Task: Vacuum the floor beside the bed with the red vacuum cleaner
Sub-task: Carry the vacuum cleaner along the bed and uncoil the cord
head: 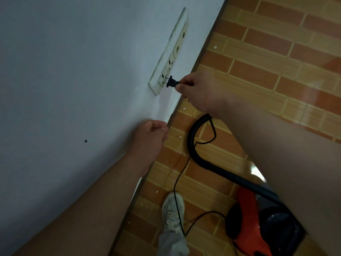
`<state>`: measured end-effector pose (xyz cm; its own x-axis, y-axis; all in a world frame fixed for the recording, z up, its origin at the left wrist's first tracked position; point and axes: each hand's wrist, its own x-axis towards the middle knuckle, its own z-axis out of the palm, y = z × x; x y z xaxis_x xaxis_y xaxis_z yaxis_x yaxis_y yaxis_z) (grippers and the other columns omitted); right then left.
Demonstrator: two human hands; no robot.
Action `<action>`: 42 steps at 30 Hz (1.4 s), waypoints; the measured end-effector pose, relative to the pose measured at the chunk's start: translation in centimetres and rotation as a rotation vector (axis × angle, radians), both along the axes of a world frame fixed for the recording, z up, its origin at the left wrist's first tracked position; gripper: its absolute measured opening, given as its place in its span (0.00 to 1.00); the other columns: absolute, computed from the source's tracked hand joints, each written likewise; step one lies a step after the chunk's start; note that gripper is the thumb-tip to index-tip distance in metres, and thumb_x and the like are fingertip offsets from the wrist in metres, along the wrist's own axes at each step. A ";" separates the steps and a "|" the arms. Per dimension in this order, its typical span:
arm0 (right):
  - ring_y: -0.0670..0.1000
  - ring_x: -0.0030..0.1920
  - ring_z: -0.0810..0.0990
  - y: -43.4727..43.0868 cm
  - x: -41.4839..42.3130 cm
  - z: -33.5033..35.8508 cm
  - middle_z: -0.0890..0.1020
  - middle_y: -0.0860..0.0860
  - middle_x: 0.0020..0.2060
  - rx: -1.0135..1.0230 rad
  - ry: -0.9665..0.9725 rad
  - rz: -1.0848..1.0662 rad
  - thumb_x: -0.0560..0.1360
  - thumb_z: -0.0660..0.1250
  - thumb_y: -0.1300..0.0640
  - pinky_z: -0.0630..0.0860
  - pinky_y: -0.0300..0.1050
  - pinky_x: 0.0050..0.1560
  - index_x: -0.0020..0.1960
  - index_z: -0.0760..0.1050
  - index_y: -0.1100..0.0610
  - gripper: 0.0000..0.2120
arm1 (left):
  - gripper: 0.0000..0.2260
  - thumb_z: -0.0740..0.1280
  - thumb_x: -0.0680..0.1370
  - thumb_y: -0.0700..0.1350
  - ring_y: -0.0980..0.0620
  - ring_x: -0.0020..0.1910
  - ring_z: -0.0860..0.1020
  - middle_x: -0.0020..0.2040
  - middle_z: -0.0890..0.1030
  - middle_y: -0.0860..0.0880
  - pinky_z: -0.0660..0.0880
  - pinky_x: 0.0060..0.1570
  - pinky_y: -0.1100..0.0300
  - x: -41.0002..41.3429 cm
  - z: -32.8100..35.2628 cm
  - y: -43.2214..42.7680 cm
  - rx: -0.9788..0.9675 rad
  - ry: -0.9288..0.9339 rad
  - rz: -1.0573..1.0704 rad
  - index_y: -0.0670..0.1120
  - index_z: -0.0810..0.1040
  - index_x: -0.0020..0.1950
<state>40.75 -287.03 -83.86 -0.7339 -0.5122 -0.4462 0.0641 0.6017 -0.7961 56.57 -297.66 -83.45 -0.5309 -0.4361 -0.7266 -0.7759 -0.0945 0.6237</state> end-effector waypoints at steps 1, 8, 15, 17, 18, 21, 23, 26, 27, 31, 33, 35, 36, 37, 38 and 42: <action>0.45 0.32 0.75 0.0 0.0 0.0 0.78 0.49 0.34 0.002 -0.001 0.000 0.81 0.65 0.53 0.71 0.34 0.27 0.53 0.83 0.58 0.11 | 0.08 0.63 0.82 0.39 0.42 0.59 0.81 0.57 0.82 0.42 0.79 0.58 0.46 0.0 0.0 0.0 0.003 0.000 0.004 0.44 0.79 0.60; 0.41 0.23 0.70 -0.3 0.6 -0.5 0.78 0.50 0.32 -0.055 -0.030 -0.063 0.81 0.66 0.53 0.69 0.34 0.25 0.48 0.82 0.58 0.10 | 0.08 0.64 0.83 0.40 0.49 0.57 0.81 0.55 0.83 0.48 0.80 0.60 0.47 0.4 -0.6 -0.1 0.013 -0.002 0.002 0.46 0.79 0.59; 0.41 0.23 0.70 -1.1 -0.1 -0.8 0.80 0.52 0.35 -0.054 -0.025 -0.036 0.80 0.67 0.53 0.70 0.36 0.26 0.48 0.83 0.59 0.10 | 0.07 0.64 0.83 0.40 0.49 0.57 0.81 0.55 0.83 0.48 0.80 0.58 0.49 0.9 -1.1 -0.2 0.018 -0.010 0.013 0.46 0.79 0.58; 0.40 0.22 0.69 -1.1 -0.2 -0.7 0.81 0.55 0.37 -0.041 -0.007 -0.019 0.80 0.66 0.52 0.68 0.34 0.24 0.49 0.83 0.60 0.12 | 0.07 0.64 0.82 0.40 0.48 0.57 0.81 0.55 0.83 0.47 0.79 0.58 0.49 1.0 -1.2 -0.1 0.020 -0.011 0.009 0.46 0.80 0.57; 0.39 0.22 0.69 -1.0 -0.2 -0.6 0.82 0.56 0.39 -0.030 -0.001 -0.009 0.81 0.66 0.52 0.68 0.34 0.24 0.50 0.83 0.60 0.12 | 0.07 0.64 0.82 0.40 0.48 0.57 0.81 0.54 0.83 0.47 0.79 0.58 0.49 1.0 -1.3 -0.1 0.019 -0.010 0.001 0.47 0.80 0.57; 0.39 0.23 0.72 -1.2 -0.1 -0.2 0.84 0.57 0.43 -0.001 0.014 0.001 0.81 0.66 0.54 0.69 0.34 0.23 0.50 0.83 0.61 0.12 | 0.07 0.64 0.82 0.39 0.47 0.57 0.82 0.54 0.83 0.48 0.79 0.59 0.47 0.9 -1.5 0.2 0.010 -0.014 0.002 0.47 0.80 0.56; 0.45 0.30 0.78 -1.5 0.0 -0.1 0.85 0.58 0.43 0.027 0.038 0.005 0.81 0.65 0.54 0.74 0.37 0.27 0.50 0.83 0.64 0.13 | 0.07 0.64 0.82 0.39 0.47 0.57 0.82 0.53 0.84 0.47 0.79 0.61 0.45 0.9 -1.5 0.5 -0.006 -0.024 -0.006 0.48 0.80 0.55; 0.51 0.42 0.84 -1.3 -0.1 0.3 0.85 0.57 0.47 0.036 0.018 0.049 0.81 0.65 0.53 0.81 0.42 0.40 0.53 0.82 0.63 0.14 | 0.07 0.64 0.81 0.40 0.45 0.56 0.83 0.51 0.84 0.46 0.78 0.62 0.41 1.0 -1.3 1.4 -0.033 -0.041 -0.039 0.48 0.81 0.54; 0.50 0.47 0.84 -1.0 -0.3 0.6 0.85 0.56 0.51 0.037 0.003 0.088 0.81 0.65 0.51 0.80 0.40 0.43 0.58 0.80 0.62 0.15 | 0.07 0.65 0.81 0.40 0.45 0.55 0.83 0.52 0.85 0.46 0.78 0.61 0.41 1.1 -1.2 1.6 -0.038 -0.041 -0.044 0.48 0.81 0.53; 0.52 0.65 0.75 2.9 -0.8 1.6 0.75 0.53 0.67 0.129 0.062 0.081 0.79 0.65 0.42 0.70 0.39 0.53 0.74 0.68 0.59 0.30 | 0.06 0.65 0.81 0.40 0.49 0.54 0.84 0.53 0.85 0.47 0.80 0.59 0.43 1.6 -1.3 3.4 -0.024 -0.037 -0.068 0.50 0.81 0.51; 0.51 0.59 0.77 6.8 -0.5 1.2 0.77 0.51 0.58 0.167 0.065 -0.033 0.79 0.65 0.42 0.67 0.37 0.48 0.69 0.73 0.59 0.26 | 0.06 0.66 0.81 0.41 0.50 0.53 0.84 0.53 0.85 0.48 0.81 0.58 0.45 2.2 -1.5 5.0 -0.008 -0.043 -0.083 0.50 0.81 0.51; 0.50 0.52 0.76 12.1 0.6 0.1 0.77 0.49 0.52 0.228 0.025 -0.189 0.78 0.66 0.42 0.68 0.39 0.47 0.64 0.77 0.58 0.23 | 0.05 0.66 0.81 0.42 0.51 0.52 0.84 0.53 0.84 0.47 0.82 0.53 0.51 3.0 -1.6 7.0 -0.004 -0.061 -0.105 0.49 0.81 0.52; 0.50 0.50 0.77 15.2 1.4 -0.5 0.78 0.49 0.50 0.246 -0.003 -0.280 0.76 0.66 0.40 0.71 0.42 0.48 0.62 0.78 0.57 0.24 | 0.05 0.66 0.81 0.42 0.51 0.51 0.84 0.53 0.84 0.47 0.81 0.51 0.52 3.5 -1.7 8.1 0.007 -0.064 -0.112 0.49 0.81 0.52; 0.51 0.49 0.78 18.4 2.5 -0.9 0.79 0.49 0.48 0.278 -0.034 -0.357 0.74 0.67 0.39 0.73 0.44 0.49 0.61 0.79 0.55 0.24 | 0.05 0.66 0.82 0.42 0.51 0.51 0.84 0.53 0.84 0.46 0.81 0.51 0.53 4.0 -1.9 9.2 0.026 -0.073 -0.117 0.49 0.81 0.52; 0.51 0.48 0.78 21.6 4.0 -1.2 0.80 0.49 0.48 0.317 -0.060 -0.416 0.73 0.67 0.38 0.74 0.45 0.49 0.60 0.78 0.53 0.23 | 0.04 0.66 0.82 0.42 0.51 0.52 0.84 0.53 0.84 0.46 0.82 0.53 0.51 4.5 -2.1 10.4 0.043 -0.085 -0.129 0.50 0.80 0.52; 0.54 0.57 0.76 33.6 11.4 -2.0 0.78 0.51 0.58 0.522 -0.236 -0.567 0.78 0.67 0.45 0.71 0.46 0.56 0.67 0.74 0.55 0.22 | 0.03 0.66 0.82 0.43 0.52 0.52 0.83 0.56 0.83 0.47 0.81 0.53 0.50 7.4 -3.4 15.5 0.074 -0.171 -0.214 0.49 0.79 0.54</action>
